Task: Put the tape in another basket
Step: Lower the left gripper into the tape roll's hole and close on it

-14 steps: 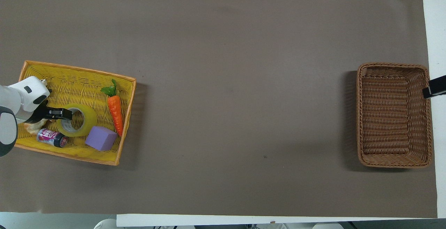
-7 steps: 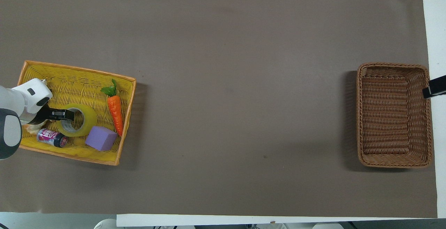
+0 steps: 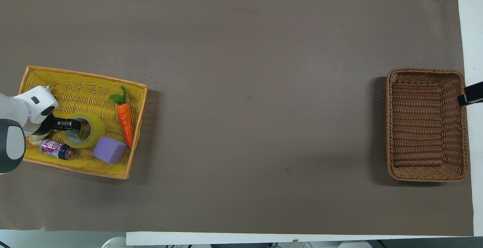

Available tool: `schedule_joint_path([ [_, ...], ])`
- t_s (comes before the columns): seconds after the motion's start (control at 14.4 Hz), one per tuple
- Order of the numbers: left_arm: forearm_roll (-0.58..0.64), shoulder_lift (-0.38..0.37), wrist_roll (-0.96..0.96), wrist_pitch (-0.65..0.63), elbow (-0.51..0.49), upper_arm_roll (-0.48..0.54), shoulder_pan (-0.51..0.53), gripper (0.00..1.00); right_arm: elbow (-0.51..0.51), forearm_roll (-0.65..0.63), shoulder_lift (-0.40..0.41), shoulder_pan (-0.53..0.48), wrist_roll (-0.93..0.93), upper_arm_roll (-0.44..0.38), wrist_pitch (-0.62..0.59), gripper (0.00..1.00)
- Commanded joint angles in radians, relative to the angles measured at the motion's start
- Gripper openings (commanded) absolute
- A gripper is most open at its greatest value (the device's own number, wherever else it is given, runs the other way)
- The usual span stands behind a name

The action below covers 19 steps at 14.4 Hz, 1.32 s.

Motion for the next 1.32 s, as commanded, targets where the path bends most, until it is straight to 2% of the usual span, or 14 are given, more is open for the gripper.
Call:
schedule_joint_path([
  [0.0, -0.01, -0.008, 0.019, 0.037, -0.022, -0.004, 0.013, 0.66, -0.029, 0.016, -0.022, -0.008, -0.006, 0.004, 0.012, 0.99],
  [0.35, -0.01, 0.021, 0.015, 0.043, -0.019, -0.004, 0.003, 0.66, -0.028, 0.016, -0.022, -0.008, -0.006, 0.004, 0.012, 0.99],
  [0.83, -0.01, 0.02, 0.01, 0.04, -0.021, -0.006, -0.004, 0.63, -0.028, 0.016, -0.022, -0.008, -0.006, 0.004, 0.012, 0.99],
  [0.9, -0.012, 0.018, 0.006, 0.037, -0.021, -0.006, -0.004, 0.45, -0.029, 0.016, -0.022, -0.008, -0.006, 0.004, 0.012, 0.99],
  [0.97, -0.012, 0.017, -0.016, 0.034, -0.027, -0.006, -0.004, 0.2, -0.028, 0.016, -0.022, -0.008, -0.006, 0.004, 0.012, 0.99],
  [1.25, -0.012, 0.029, -0.024, 0.038, -0.039, -0.006, -0.006, 0.0, -0.028, 0.016, -0.022, -0.008, -0.006, 0.004, 0.012, 0.99],
])
